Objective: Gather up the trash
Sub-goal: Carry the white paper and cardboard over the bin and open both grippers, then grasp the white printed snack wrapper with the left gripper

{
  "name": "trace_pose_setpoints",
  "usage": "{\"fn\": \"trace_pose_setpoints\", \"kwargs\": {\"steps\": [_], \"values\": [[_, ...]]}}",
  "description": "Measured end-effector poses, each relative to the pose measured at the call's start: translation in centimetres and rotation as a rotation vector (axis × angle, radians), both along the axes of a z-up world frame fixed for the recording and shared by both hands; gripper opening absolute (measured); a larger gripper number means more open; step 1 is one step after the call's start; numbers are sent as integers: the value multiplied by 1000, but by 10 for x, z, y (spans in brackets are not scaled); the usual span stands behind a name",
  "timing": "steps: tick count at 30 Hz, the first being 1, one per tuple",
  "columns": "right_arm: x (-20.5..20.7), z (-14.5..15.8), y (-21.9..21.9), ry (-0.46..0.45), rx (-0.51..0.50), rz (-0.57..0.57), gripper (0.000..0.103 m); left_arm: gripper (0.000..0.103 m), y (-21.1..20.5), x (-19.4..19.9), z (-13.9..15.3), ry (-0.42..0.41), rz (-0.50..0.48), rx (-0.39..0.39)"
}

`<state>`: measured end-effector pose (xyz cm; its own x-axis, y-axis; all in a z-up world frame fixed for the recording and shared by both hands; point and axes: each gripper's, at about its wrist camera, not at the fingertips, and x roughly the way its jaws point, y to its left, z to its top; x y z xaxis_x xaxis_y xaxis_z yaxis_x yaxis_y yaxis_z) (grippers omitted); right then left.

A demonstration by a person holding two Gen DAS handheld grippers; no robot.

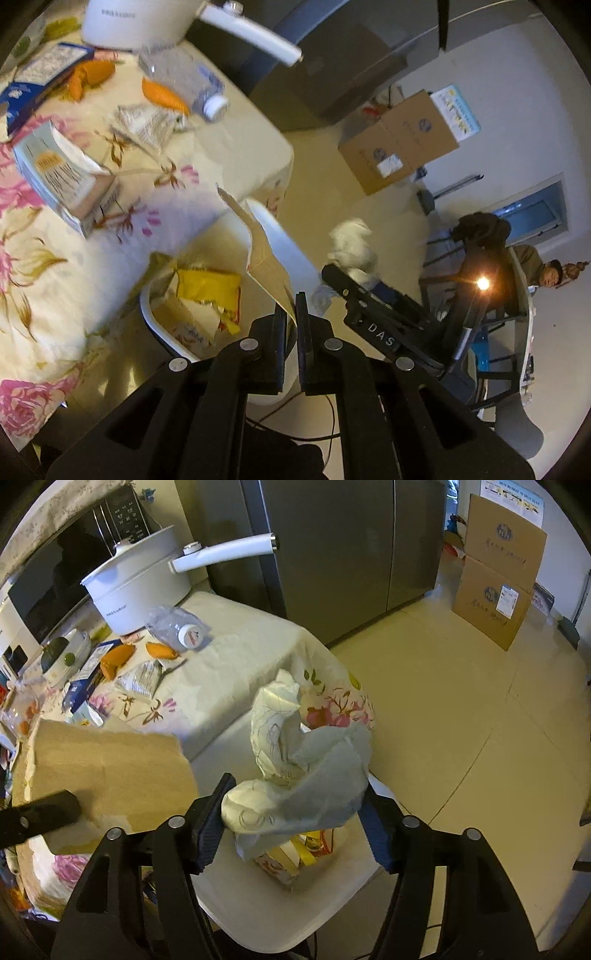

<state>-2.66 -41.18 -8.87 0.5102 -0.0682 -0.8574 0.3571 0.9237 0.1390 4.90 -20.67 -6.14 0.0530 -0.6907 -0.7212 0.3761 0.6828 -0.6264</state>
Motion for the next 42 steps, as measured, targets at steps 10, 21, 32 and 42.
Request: {"fn": "trace_pose_setpoints", "kwargs": {"steps": [10,21,32,42], "values": [[2,-4,-6,13,-9,-26,79,35,-3,1,-16,68,-12,15],[15,-8,0,23,-3,-14,82,46,12,8,-18,61,40,32],[49,4,28,-26,46,19,88,55,59,30,-9,-12,185,32],[97,30,82,-79,77,105,92,58,133,75,-11,-22,411,26]]}}
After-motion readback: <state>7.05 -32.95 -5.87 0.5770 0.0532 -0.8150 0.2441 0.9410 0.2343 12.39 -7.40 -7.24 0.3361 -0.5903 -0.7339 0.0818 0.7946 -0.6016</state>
